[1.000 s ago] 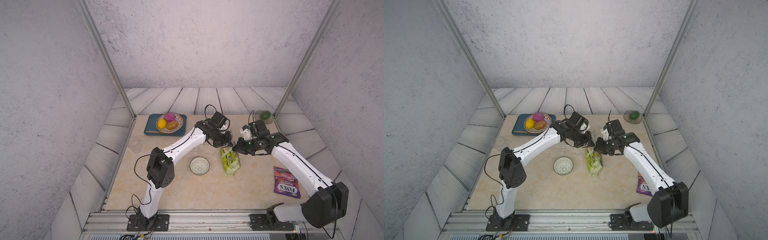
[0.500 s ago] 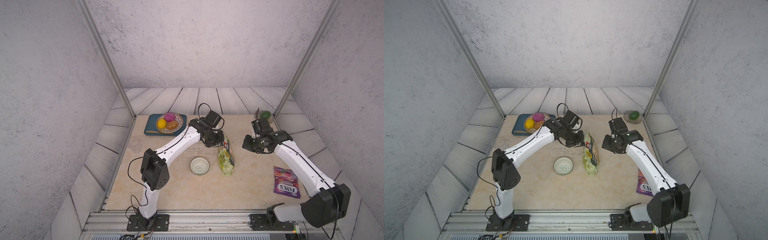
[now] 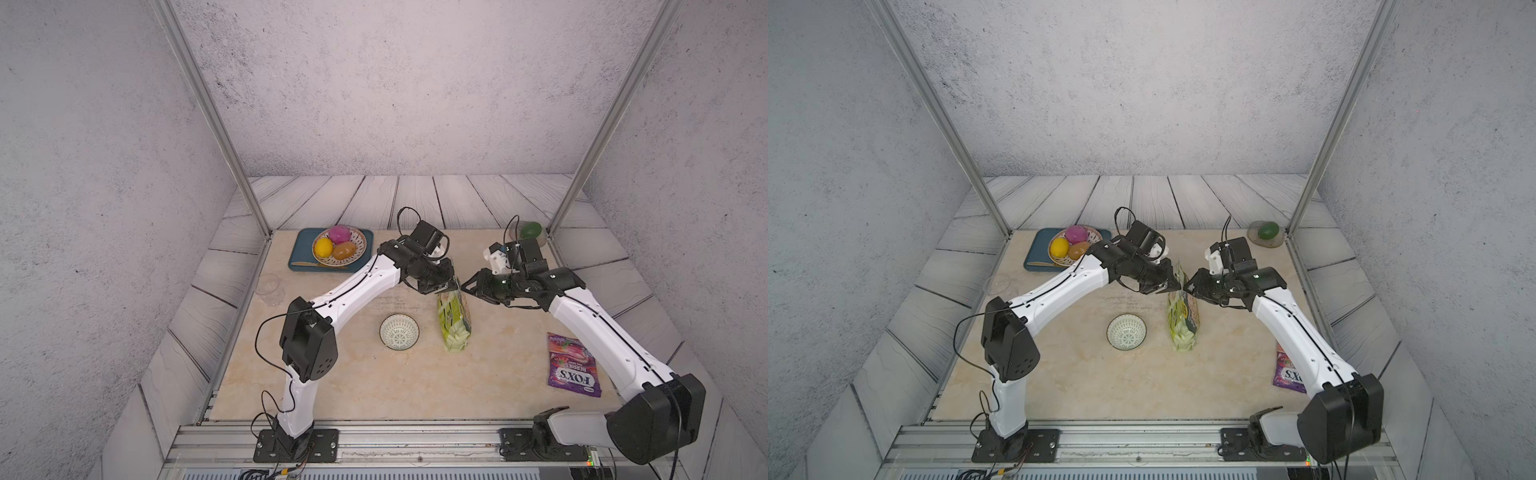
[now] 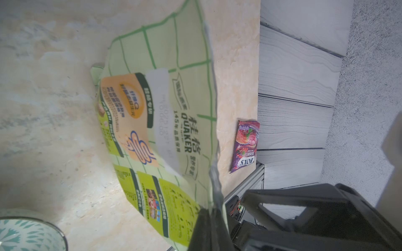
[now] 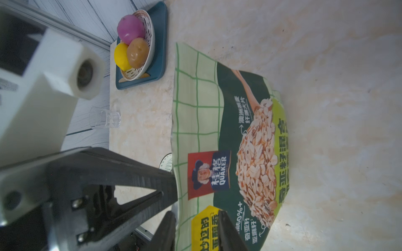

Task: Pour the oats into the breakfast bowl
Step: Open the oats bag at the center of the board.

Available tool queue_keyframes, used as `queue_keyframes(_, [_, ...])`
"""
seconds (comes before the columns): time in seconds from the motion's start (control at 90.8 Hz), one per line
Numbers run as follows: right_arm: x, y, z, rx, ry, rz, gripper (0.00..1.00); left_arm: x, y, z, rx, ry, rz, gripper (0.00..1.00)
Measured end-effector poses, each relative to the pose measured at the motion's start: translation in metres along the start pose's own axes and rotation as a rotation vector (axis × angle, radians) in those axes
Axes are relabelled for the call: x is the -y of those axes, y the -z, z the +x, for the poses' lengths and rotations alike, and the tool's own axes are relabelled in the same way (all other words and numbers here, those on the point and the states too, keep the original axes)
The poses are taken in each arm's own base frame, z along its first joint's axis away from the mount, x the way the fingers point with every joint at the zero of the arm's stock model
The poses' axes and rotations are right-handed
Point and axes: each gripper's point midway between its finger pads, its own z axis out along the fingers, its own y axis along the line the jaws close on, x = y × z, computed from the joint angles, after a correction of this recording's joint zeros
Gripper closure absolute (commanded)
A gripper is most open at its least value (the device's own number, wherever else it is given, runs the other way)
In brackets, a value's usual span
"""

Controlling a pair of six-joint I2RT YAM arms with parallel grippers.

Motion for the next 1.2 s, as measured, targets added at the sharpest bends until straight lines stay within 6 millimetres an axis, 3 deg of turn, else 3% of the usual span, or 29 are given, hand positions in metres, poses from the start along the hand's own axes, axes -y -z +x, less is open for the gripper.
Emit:
queue_keyframes(0.396, [-0.004, 0.001, -0.007, 0.024, -0.022, -0.011, 0.67, 0.002, -0.004, 0.002, -0.018, 0.008, 0.023, 1.00])
queue_keyframes(0.627, [-0.008, -0.001, -0.022, 0.046, -0.021, 0.001, 0.73, 0.004, -0.005, 0.001, -0.019, 0.007, 0.033, 1.00])
queue_keyframes(1.2, [0.004, -0.017, -0.024, -0.004, -0.005, 0.059, 0.76, 0.004, -0.005, 0.001, -0.020, 0.006, 0.035, 1.00])
